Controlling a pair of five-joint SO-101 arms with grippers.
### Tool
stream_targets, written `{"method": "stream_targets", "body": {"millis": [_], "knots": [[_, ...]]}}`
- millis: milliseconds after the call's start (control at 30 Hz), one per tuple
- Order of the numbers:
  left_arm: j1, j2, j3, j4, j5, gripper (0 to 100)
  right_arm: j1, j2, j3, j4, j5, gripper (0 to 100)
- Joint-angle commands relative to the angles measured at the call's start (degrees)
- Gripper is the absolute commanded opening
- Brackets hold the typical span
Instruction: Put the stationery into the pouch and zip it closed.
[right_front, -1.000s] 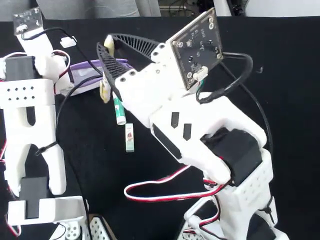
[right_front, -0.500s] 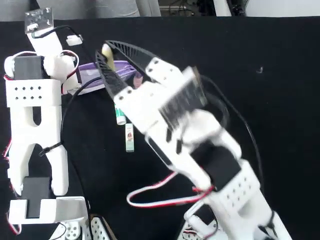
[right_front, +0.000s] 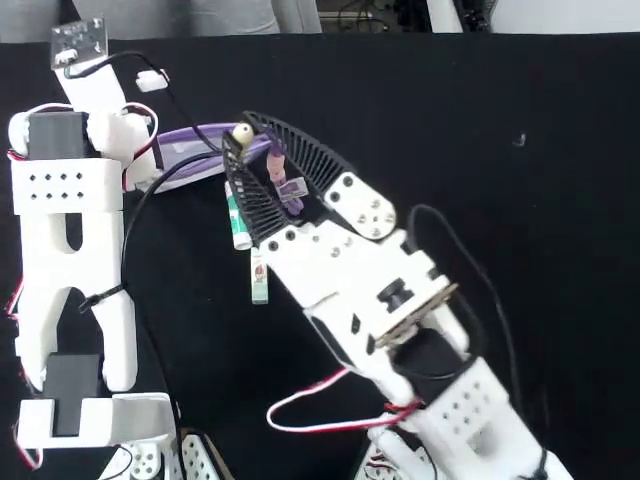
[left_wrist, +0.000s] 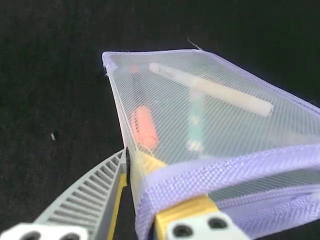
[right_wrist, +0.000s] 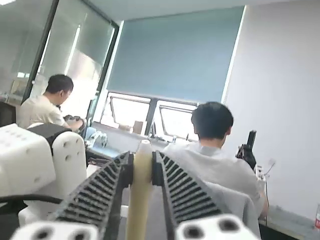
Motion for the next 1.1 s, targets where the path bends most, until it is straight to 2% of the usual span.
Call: {"method": "stream_targets", "body": {"millis": [0, 267, 500, 1067], "knots": [[0.84, -1.76, -3.3, 0.53, 0.09, 3, 1.23, -0.84, 6.99, -14.95, -0.53, 1.1], [0.84, -1.76, -3.3, 0.53, 0.09, 3, 5.19, 1.54, 8.22, -18.29, -6.24, 1.1], [0.92, -1.76, -3.3, 0.62, 0.09, 3, 7.56, 8.75, 10.86, -31.91, -6.42, 1.1], [0.66, -1.76, -3.3, 0.62, 0.09, 3, 6.68, 25.71, 9.36, -46.42, -6.51, 1.1]]}}
